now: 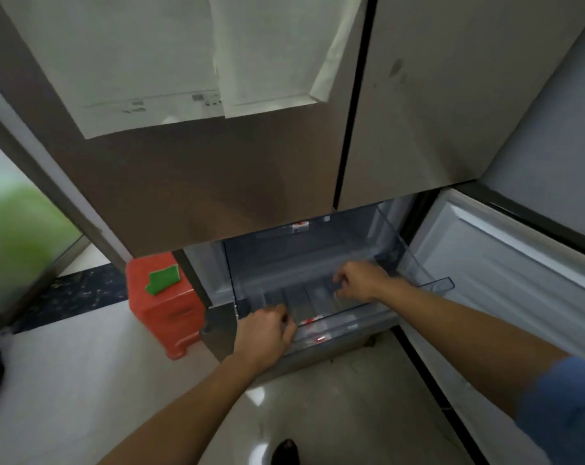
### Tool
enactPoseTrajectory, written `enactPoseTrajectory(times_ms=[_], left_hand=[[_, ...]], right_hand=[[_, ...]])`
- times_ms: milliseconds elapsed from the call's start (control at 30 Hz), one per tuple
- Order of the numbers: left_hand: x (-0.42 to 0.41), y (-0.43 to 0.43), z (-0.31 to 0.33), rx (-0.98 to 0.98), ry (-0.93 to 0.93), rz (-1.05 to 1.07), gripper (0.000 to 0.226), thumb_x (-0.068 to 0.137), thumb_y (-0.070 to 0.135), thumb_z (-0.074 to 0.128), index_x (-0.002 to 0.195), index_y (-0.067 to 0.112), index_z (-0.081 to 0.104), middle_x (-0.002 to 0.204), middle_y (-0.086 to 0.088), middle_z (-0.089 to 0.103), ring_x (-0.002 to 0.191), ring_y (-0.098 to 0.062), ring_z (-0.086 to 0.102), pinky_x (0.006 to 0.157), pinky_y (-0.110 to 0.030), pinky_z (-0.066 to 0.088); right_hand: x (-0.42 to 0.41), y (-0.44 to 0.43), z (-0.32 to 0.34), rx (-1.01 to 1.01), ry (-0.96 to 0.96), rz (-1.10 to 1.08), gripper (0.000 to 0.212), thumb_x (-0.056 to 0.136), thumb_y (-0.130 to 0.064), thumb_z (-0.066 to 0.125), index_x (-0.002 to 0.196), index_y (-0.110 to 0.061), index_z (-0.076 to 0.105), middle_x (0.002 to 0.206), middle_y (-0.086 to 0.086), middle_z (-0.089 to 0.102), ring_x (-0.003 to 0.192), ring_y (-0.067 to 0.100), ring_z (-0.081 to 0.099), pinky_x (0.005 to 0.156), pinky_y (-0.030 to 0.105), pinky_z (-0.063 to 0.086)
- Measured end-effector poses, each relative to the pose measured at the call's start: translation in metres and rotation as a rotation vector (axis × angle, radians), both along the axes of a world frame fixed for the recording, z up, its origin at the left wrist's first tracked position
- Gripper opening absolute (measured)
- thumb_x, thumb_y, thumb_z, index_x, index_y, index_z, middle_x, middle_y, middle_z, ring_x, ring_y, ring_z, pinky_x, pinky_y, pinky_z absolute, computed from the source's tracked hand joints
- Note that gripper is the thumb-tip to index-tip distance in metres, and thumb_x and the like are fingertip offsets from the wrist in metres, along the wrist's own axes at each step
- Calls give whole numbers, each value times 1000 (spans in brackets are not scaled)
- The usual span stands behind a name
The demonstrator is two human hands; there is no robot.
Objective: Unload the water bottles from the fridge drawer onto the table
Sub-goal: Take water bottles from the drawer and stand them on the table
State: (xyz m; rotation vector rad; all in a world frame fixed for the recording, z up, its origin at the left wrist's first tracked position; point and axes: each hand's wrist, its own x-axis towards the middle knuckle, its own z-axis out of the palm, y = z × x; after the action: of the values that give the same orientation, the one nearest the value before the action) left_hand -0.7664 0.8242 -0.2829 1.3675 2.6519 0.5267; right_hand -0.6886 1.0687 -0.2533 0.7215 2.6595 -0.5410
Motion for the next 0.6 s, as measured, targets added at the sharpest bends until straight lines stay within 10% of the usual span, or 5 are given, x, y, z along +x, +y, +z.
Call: enactPoseTrajectory(times_ms=[600], left_hand=[[25, 25, 8, -90, 27, 589, 30, 91, 39, 47, 84, 14, 63, 77, -8, 68, 72, -32, 63, 61, -33, 47]], right_hand=[[-62, 5, -91, -318, -421, 631, 42, 83, -34, 70, 116, -9, 62, 116, 12, 63, 99, 27, 62, 87, 39, 52]])
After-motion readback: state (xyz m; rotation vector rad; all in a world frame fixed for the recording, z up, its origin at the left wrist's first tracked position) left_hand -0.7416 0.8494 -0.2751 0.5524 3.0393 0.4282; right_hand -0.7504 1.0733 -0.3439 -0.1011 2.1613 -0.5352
